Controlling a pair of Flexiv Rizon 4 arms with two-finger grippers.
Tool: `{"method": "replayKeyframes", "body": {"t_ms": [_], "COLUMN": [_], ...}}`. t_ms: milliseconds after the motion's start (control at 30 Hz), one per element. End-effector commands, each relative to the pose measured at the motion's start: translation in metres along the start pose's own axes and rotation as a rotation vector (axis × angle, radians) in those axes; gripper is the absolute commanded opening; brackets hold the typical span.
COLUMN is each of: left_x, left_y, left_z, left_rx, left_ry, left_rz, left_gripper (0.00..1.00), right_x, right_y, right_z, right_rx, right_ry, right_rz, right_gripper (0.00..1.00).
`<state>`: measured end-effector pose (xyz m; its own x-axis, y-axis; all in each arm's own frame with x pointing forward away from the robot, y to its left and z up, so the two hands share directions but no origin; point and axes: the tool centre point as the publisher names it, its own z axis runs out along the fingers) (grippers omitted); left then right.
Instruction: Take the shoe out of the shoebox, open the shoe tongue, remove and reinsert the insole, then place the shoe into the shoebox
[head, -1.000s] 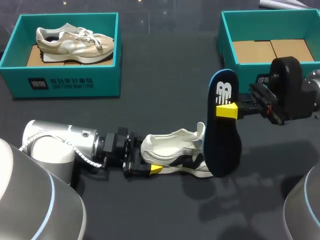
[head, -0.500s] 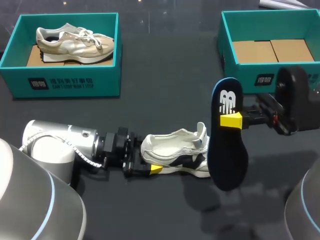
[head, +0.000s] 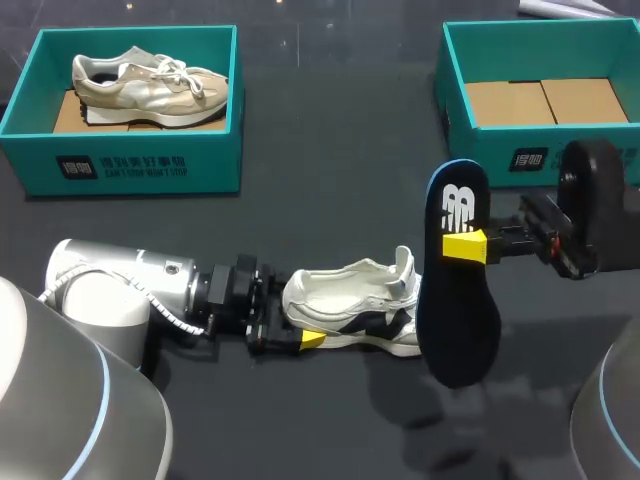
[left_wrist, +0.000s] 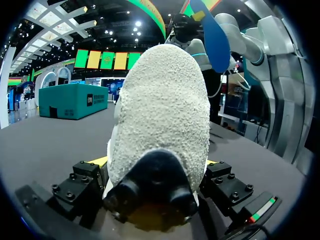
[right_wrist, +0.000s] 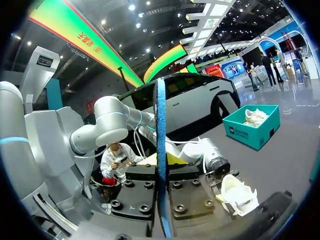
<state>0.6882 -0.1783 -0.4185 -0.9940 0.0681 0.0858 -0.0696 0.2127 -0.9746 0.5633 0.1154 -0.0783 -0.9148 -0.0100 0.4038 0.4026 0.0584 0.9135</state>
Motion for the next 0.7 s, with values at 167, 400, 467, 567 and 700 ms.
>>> {"method": "replayKeyframes", "body": {"t_ms": [167,400,467,567,700], "left_x": [0.001,0.005,0.007,0.008,0.007], "left_y": [-0.007,-0.008,-0.008,-0.009,-0.010], "left_z": [-0.003,-0.011,-0.014,-0.021,-0.030], "left_rx": [-0.034,-0.082,-0.114,-0.150,-0.229], "left_ry": [-0.003,-0.018,-0.019,-0.023,-0.034], "left_rz": [-0.014,-0.015,-0.009,-0.013,-0.027], "left_gripper": [1.00,1.00,1.00,1.00,1.00], "right_x": [0.005,0.005,0.005,0.005,0.005], "right_y": [-0.001,-0.001,-0.001,-0.001,-0.001], "right_z": [0.000,0.000,0.000,0.000,0.000], "right_rx": [-0.002,-0.002,-0.002,-0.002,-0.002], "right_ry": [-0.019,-0.019,-0.019,-0.019,-0.019], "right_rz": [0.000,0.000,0.000,0.000,0.000], "right_gripper": [0.00,0.00,0.00,0.00,0.00]}}
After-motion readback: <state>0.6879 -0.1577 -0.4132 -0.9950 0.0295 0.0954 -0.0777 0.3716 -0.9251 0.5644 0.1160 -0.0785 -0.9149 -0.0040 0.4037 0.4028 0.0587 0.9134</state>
